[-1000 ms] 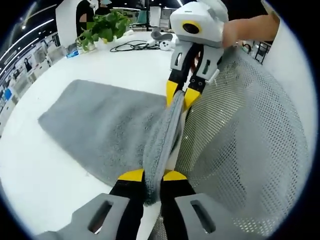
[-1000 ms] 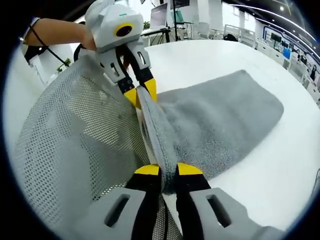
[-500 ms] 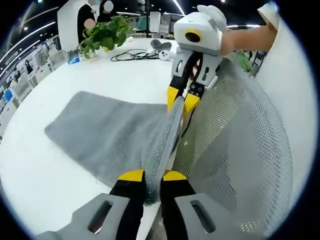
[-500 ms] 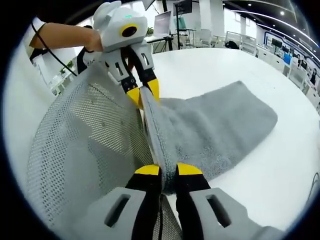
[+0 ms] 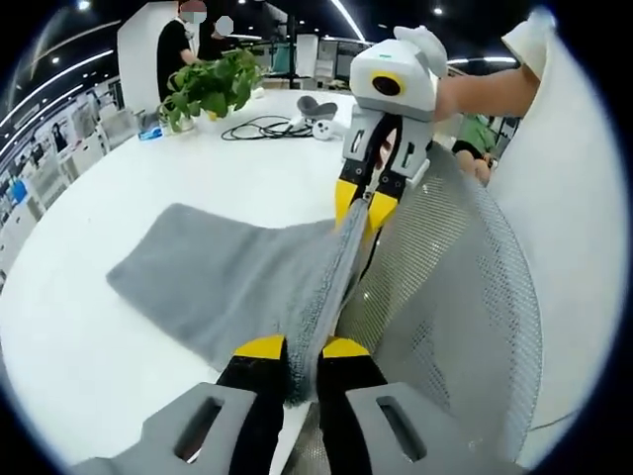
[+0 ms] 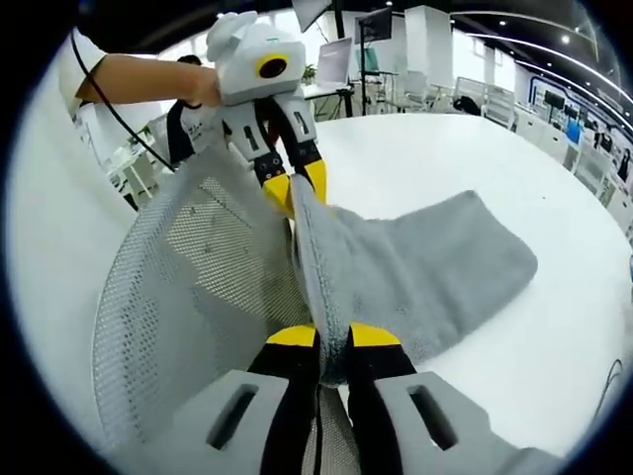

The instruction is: Fold the towel on the table until its edges align and the towel forms a compact rectangular stack.

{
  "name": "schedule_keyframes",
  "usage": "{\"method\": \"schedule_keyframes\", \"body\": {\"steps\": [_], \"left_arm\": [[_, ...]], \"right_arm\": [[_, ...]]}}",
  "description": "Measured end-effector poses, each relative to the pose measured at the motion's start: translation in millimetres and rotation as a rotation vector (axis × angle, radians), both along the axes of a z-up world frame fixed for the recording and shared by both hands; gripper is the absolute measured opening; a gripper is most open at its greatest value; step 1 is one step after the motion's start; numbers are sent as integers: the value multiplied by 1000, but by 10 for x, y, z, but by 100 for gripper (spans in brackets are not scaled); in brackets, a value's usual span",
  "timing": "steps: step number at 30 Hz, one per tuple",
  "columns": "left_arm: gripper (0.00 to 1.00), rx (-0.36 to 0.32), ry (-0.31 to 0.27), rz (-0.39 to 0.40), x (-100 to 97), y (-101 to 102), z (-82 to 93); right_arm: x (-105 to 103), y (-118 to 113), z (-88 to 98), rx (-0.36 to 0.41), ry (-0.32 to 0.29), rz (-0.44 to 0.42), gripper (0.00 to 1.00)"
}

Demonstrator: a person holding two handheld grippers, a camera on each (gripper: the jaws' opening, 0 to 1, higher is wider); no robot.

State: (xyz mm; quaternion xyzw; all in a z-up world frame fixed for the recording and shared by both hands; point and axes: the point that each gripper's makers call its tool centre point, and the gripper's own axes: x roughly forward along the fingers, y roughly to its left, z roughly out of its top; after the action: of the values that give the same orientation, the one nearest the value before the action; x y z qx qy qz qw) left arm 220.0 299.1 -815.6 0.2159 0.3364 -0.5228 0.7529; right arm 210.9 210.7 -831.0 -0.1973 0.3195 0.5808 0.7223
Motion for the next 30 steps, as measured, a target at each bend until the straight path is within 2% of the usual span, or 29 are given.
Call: {"method": "schedule_keyframes", "body": {"steps": [5,11,15,22,30], "left_arm": [[10,-17,-18,2,14,-10,142],[10,-61,-77,6,77,-32,413],[10,-70,-93,3,126,-40,503],[10,-97,-116,11,244,-50,664],[10,-105,-173,36,518,-63,831]], "right_arm": [[8,5,138,17,-13,8,7],[-8,12,332,61,-20,10,7],[-20,24,437,70,-19,20,7],[100,8,655,81,-51,23,7],[331,15,810,70,-115,18,7]]}}
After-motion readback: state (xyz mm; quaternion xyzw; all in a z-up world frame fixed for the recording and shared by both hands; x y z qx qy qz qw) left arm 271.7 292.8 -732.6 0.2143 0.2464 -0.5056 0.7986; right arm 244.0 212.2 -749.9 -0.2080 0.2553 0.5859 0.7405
